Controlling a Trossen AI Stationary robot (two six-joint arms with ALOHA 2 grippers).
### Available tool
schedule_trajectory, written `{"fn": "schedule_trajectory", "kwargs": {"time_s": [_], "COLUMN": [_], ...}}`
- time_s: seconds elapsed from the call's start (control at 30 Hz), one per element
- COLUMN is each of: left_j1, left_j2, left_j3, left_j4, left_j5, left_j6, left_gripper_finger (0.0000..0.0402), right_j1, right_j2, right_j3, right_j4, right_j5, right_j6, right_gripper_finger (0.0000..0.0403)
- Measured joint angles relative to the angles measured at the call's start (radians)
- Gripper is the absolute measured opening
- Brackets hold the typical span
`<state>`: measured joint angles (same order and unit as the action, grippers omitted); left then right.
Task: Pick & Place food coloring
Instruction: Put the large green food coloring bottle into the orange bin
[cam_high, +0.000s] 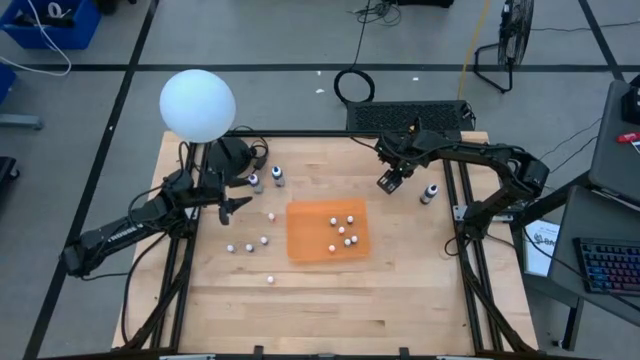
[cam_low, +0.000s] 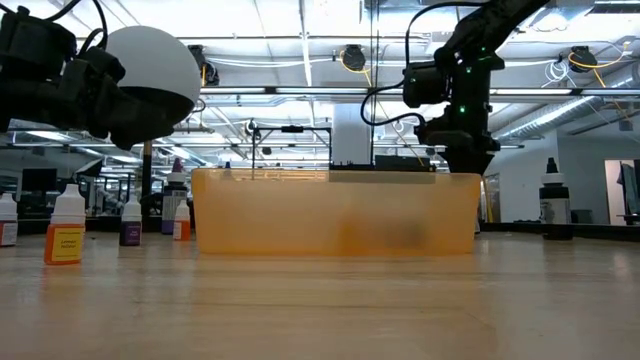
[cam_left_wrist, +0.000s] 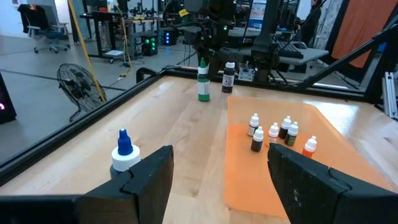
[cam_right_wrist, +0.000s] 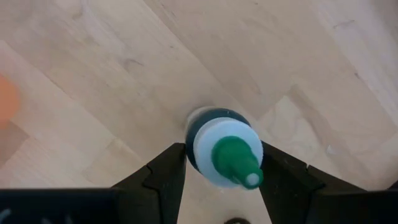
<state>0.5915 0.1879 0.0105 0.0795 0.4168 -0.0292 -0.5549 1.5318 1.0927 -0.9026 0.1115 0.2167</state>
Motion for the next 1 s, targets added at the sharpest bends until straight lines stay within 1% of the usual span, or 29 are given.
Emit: {"fn": "schedule_trajectory", "kwargs": {"time_s": [0.07, 0.13, 0.6, 1.0], "left_j1": [0.000, 0.000, 0.000, 0.000], "left_j2": [0.000, 0.000, 0.000, 0.000], "left_j3": [0.000, 0.000, 0.000, 0.000], "left_j4": [0.000, 0.000, 0.000, 0.000], "left_j5": [0.000, 0.000, 0.000, 0.000], "left_j6": [0.000, 0.000, -0.002, -0.002], "left_gripper_finger": [0.0257, 0.0257, 0.0257, 0.0258], "right_j1": [0.000, 0.000, 0.000, 0.000], "right_j2": [0.000, 0.000, 0.000, 0.000], "right_j3": [0.000, 0.000, 0.000, 0.000], "right_j4": [-0.002, 0.001, 0.002, 0.063], "right_j5": [-0.030, -0.038, -0.036, -0.033], "right_j6": [0.005, 0.006, 0.007, 0.004], "right_gripper_finger": [0.0171, 0.0171, 0.0171, 0.0171]}}
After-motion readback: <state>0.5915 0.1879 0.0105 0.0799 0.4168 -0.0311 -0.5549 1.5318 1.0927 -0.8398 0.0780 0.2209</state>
